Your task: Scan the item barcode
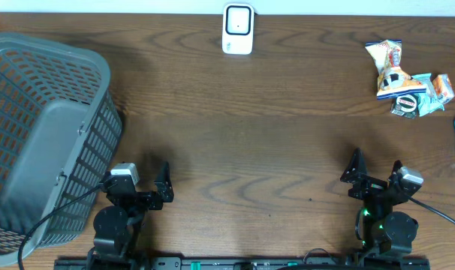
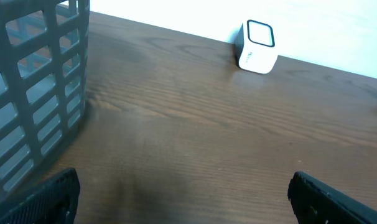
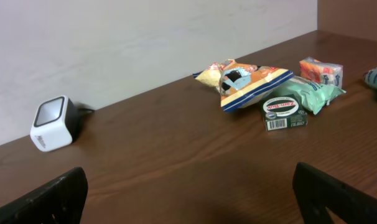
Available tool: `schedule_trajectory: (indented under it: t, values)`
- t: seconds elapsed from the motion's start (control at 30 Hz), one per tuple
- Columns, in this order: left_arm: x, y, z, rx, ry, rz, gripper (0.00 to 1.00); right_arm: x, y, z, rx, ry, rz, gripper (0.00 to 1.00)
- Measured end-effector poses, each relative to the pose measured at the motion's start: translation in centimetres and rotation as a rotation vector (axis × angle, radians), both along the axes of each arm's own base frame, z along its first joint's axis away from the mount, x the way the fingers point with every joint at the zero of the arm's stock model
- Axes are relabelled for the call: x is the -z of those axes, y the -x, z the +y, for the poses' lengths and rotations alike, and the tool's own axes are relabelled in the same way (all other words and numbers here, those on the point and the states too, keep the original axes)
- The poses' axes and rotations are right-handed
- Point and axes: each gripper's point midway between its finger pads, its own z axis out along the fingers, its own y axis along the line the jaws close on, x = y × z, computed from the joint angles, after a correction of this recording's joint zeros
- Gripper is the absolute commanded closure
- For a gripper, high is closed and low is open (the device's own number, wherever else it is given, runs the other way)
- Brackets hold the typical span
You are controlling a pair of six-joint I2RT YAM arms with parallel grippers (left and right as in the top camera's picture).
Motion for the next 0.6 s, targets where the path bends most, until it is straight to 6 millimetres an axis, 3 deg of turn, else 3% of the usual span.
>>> schedule_trajectory:
  t: [0.23, 0.6]
  values:
    - [0.0, 0.0, 0.1, -0.003, -0.002, -0.001, 0.02, 0.0, 0.0, 0.0, 0.0, 0.0, 0.0, 0.01]
    - [-1.6, -1.1, 2.3, -0.113, -0.121, -0.114, 0.02, 0.0, 0.0, 0.0, 0.0, 0.0, 0.0, 0.01]
